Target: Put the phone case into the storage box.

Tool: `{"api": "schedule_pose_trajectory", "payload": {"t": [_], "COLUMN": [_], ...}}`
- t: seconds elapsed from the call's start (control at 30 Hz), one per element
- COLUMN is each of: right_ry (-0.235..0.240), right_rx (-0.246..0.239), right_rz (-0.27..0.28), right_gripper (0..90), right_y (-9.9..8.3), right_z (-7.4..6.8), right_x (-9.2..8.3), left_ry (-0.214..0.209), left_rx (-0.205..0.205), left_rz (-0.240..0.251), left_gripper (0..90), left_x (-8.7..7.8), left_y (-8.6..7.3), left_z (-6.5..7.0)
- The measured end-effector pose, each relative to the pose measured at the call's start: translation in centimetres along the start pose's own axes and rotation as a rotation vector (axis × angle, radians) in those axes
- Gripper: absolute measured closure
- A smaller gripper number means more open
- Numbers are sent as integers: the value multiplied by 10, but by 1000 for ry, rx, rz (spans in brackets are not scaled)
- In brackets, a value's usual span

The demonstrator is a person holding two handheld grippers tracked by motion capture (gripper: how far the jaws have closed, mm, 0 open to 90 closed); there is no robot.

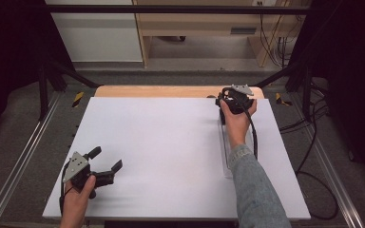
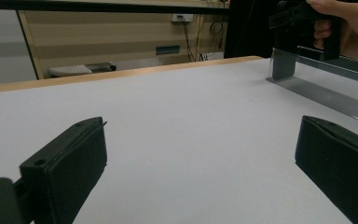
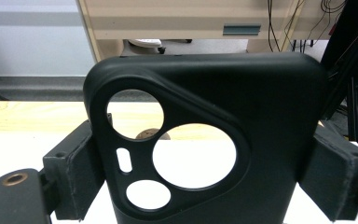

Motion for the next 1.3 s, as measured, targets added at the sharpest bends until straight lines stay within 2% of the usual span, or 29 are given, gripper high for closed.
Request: {"api": "schedule_pose_trajectory", "payload": {"t": [0.53,1.3], "right_ry": [-11,20], "right_rx": [-22,6], "right_rz": [-18,-10], "right_gripper": [86,71], "right_y": [-1,1], "right_z": [-1,0], "right_x": [1,-1], "left_ry": [3,3], "left_rx": [3,6], "left_rz": [0,6], "left_gripper": [22,22], "left_x": [0,0], "left_y": [0,1], "left_z": [0,1]}}
Point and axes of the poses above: each handheld gripper's, and its own axes: x roughly forward along the jaws, y roughly out of its top, z roughly to its right, the point moved 3 cm from there along x, roughly forward along the jaws, and after that the axes turned 2 degrees about x, right-handed, at the moved point
